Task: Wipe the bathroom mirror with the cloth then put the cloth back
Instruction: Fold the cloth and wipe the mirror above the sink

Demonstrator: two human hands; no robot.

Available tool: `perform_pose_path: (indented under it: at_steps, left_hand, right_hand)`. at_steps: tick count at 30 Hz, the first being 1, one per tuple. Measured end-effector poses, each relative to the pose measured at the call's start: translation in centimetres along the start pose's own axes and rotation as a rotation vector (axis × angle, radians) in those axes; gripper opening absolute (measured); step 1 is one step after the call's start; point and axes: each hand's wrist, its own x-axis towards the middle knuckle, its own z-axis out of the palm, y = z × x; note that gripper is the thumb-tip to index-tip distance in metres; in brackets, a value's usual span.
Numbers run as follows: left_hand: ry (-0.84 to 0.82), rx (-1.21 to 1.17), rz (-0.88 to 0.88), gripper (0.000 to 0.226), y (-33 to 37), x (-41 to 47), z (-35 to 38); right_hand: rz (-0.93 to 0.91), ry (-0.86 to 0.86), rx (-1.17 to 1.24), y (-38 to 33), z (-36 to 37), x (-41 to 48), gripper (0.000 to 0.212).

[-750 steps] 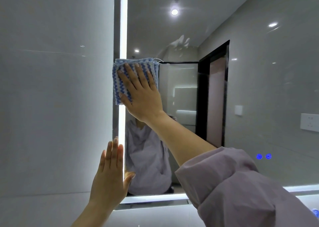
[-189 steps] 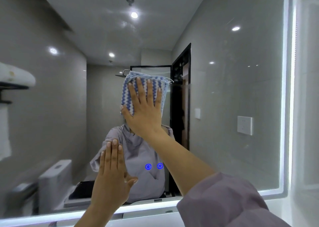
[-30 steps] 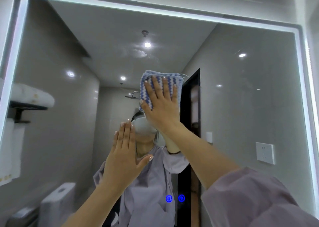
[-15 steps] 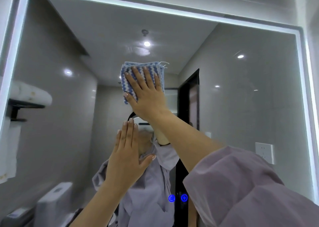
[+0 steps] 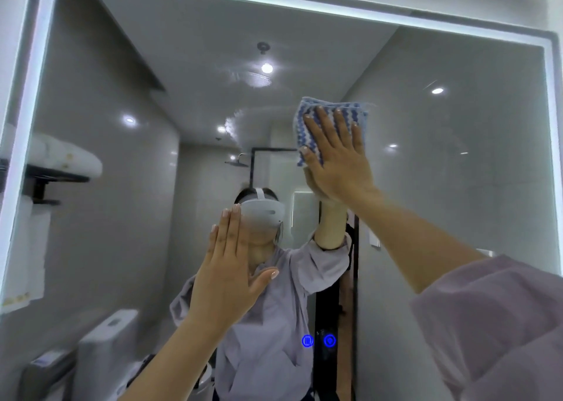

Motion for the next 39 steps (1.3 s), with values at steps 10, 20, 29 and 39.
perform_pose_path:
  at_steps: [10,20,29,39]
  left_hand:
    - [-0.008,0.027,-0.013,0.099,0.2,0.0,0.0]
    - [-0.004,0.049,-0.01,0.098,0.2,0.0,0.2]
    - [0.03,0.035,-0.009,0.098,0.1,0.1,0.8]
    - [0.058,0.017,0.002,0.096,0.1,0.1,0.9]
  right_hand:
    - [0.352,-0.002,0.014,10.6,0.2,-4.6,0.07]
    - [0.521,0.031,0.035,8.6,0.6,-4.2,0.062]
    - [0.468,0.027,0.099,3.2,0.8,-0.4,0.066]
    - [0.236,0.051,0.132,-7.3,-0.3,3.4,0.067]
